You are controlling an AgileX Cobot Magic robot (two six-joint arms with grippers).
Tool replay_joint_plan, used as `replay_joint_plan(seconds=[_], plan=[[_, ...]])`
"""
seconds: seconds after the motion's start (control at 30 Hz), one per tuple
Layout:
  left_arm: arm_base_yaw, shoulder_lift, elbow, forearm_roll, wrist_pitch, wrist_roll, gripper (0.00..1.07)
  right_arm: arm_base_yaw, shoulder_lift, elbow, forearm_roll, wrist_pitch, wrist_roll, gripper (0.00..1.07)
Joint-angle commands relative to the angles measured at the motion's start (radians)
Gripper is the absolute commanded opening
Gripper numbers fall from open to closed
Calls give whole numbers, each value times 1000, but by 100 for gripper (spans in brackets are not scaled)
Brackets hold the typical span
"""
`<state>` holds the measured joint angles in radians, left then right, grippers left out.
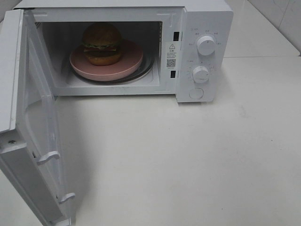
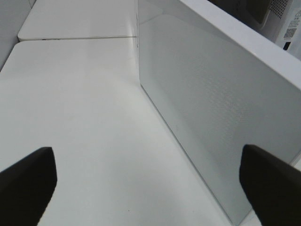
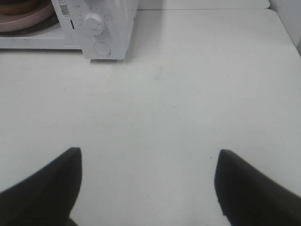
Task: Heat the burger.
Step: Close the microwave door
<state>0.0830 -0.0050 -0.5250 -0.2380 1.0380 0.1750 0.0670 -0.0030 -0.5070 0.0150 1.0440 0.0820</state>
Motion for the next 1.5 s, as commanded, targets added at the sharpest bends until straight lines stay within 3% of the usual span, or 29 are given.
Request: replay_joint_plan(seconds=[0.03, 0.1, 0.23, 0.27, 0.3, 0.33, 0.37, 0.4, 0.43, 0.47, 0.5, 0.63, 0.73, 0.93, 1.03, 1.1, 1.17, 1.3, 1.37, 1.5], plan=[[-5, 14, -33, -12, -45, -28, 98, -6, -27, 1, 5, -6, 0, 76], [-5, 26, -42, -13, -61, -38, 98, -6, -27, 1, 5, -6, 0, 76], [-5, 110, -55, -11, -131, -48, 85, -6, -27, 1, 5, -6, 0, 76], [-5, 132, -55, -11, -159, -50, 71, -6, -27, 1, 5, -6, 0, 76], [-5, 132, -55, -11, -159, -50, 71, -6, -27, 1, 5, -6, 0, 76], [-5, 144, -55, 1, -181, -50, 49, -6, -27, 1, 5, -6, 0, 75], [-5, 144, -55, 1, -181, -50, 49, -6, -27, 1, 5, -6, 0, 75], [-5, 149, -55, 11, -185, -50, 38, -6, -27, 1, 5, -6, 0, 75], [-5, 165, -55, 37, -189, -72, 8, -6, -27, 1, 5, -6, 0, 75], [-5, 165, -55, 37, -189, -72, 8, -6, -27, 1, 5, -6, 0, 75], [-5, 176, -55, 50, -190, -88, 0, -6, -27, 1, 5, -6, 0, 75], [-5, 248, -55, 146, -231, -150, 0, -6, -27, 1, 5, -6, 0, 75], [-5, 311, -55, 182, -285, -156, 0, -6, -27, 1, 5, -6, 0, 75], [-5, 438, -55, 139, -404, -159, 0, -6, -27, 1, 5, -6, 0, 75], [-5, 516, -55, 113, -464, -132, 0, -6, -27, 1, 5, -6, 0, 75], [-5, 591, -54, 113, -505, -69, 0, -6, -27, 1, 5, -6, 0, 75], [-5, 630, -43, 112, -548, -42, 0, -6, -27, 1, 5, -6, 0, 75], [-5, 682, 4, 99, -627, -50, 0, -6, -27, 1, 5, -6, 0, 75], [-5, 724, 68, 42, -713, -45, 0, -6, -27, 1, 5, -6, 0, 75], [-5, 759, 160, 33, -840, -32, 0, -6, -27, 1, 5, -6, 0, 75]])
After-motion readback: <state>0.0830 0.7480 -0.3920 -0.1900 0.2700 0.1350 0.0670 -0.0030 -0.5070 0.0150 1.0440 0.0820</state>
